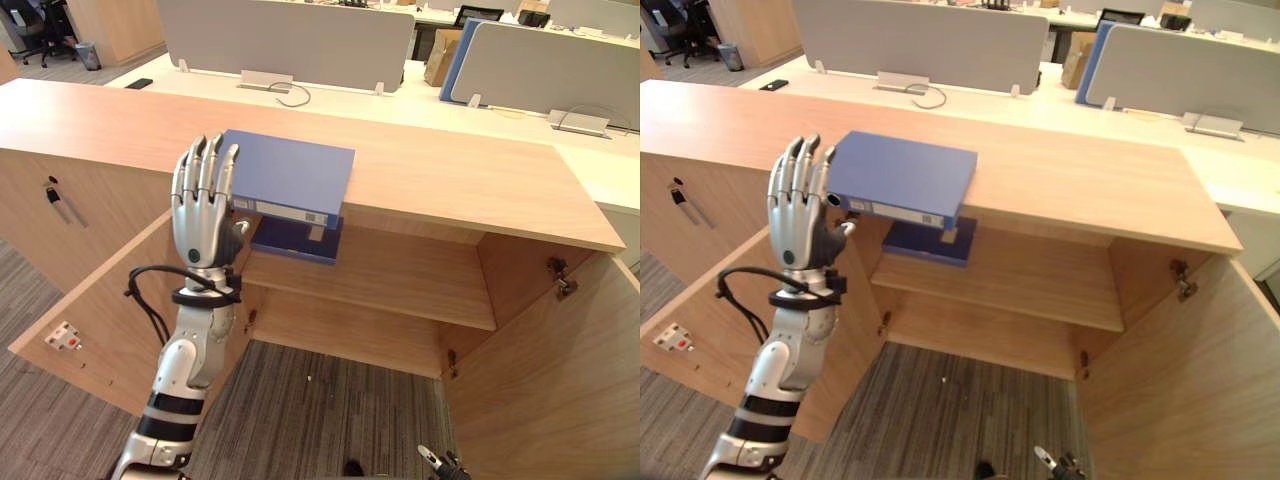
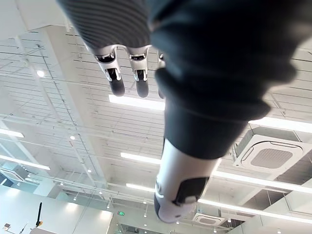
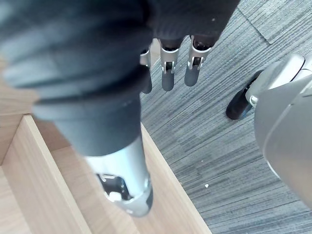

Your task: Walk over to the cabinet, pick up the folder, carry it to the office cabinet, place the folder inside the office cabinet, then close the office cabinet door

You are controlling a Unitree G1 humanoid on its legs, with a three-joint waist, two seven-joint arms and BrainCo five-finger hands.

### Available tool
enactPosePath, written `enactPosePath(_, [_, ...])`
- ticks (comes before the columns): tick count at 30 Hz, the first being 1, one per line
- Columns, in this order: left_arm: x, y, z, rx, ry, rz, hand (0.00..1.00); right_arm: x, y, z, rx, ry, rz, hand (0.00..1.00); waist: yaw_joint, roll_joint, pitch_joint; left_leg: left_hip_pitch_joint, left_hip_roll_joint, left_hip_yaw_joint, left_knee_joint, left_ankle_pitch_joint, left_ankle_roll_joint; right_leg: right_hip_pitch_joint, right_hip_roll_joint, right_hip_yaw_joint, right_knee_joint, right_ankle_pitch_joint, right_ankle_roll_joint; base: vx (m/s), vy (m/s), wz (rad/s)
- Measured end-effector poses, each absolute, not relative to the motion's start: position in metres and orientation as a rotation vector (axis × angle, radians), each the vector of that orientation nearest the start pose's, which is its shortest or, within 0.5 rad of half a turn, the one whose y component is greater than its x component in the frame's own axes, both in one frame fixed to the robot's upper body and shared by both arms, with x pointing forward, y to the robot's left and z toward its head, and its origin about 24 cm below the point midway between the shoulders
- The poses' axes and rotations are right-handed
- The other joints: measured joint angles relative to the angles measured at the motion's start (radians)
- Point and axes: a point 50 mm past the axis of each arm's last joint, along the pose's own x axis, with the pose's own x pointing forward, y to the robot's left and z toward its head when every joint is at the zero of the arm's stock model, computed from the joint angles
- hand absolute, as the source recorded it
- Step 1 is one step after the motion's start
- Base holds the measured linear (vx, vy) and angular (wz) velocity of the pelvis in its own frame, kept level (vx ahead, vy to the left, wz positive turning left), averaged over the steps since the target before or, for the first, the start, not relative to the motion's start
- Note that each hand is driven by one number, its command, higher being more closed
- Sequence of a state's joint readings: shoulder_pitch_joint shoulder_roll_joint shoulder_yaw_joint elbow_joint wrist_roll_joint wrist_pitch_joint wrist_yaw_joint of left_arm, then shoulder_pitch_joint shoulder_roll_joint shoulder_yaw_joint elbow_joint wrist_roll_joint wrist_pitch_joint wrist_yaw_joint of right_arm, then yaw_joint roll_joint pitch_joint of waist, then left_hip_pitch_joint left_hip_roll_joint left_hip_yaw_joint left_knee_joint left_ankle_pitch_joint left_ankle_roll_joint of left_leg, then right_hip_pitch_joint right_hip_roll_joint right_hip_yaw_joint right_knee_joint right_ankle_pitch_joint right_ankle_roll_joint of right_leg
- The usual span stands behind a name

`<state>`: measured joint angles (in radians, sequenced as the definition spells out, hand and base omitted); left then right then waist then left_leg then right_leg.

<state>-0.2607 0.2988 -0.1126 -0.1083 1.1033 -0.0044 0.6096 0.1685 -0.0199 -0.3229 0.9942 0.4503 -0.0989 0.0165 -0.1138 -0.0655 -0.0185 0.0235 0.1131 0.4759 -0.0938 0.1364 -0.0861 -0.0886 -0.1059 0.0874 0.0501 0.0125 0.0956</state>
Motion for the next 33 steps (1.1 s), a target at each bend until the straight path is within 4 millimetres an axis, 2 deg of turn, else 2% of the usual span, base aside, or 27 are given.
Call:
enactPosePath(11, [0.284,0.161,0.141,1.351,-0.776,0.444,0.00,0.076,-0.209,-0.159,0.505,0.933,-0.622,0.00,-0.012,0.002,-0.007,0.012,-0.001,0.012,0.000,-0.005,-0.005,0.001,0.001,0.013,-0.002,-0.002,-0.008,0.00,0.006,-0.03])
enactPosePath(17, [0.295,0.161,0.144,1.391,-0.769,0.437,0.00,0.077,-0.209,-0.159,0.504,0.931,-0.623,0.00,-0.014,0.002,-0.009,0.013,-0.002,0.014,0.000,-0.005,-0.005,0.001,0.000,0.014,-0.003,-0.001,-0.009,0.00,0.000,0.00])
enactPosePath(22, [0.303,0.165,0.146,1.464,-0.774,0.433,0.00,0.078,-0.210,-0.158,0.500,0.930,-0.627,0.00,-0.031,0.003,-0.009,0.014,-0.003,0.021,0.000,-0.005,-0.004,0.000,0.001,0.022,-0.007,0.003,-0.014,0.00,0.008,-0.04])
enactPosePath(30, [0.314,0.170,0.133,1.524,-0.687,0.382,0.00,0.078,-0.209,-0.158,0.495,0.932,-0.621,0.00,-0.054,0.004,-0.010,0.015,-0.003,0.028,0.000,-0.006,-0.006,-0.004,0.001,0.028,-0.008,0.005,-0.017,0.00,0.003,-0.01])
enactPosePath(33, [0.319,0.172,0.130,1.554,-0.665,0.361,0.00,0.079,-0.210,-0.158,0.492,0.929,-0.626,0.00,-0.054,0.005,-0.009,0.019,-0.004,0.031,0.000,-0.011,-0.005,0.005,0.001,0.028,-0.021,0.009,-0.025,0.00,0.003,-0.01])
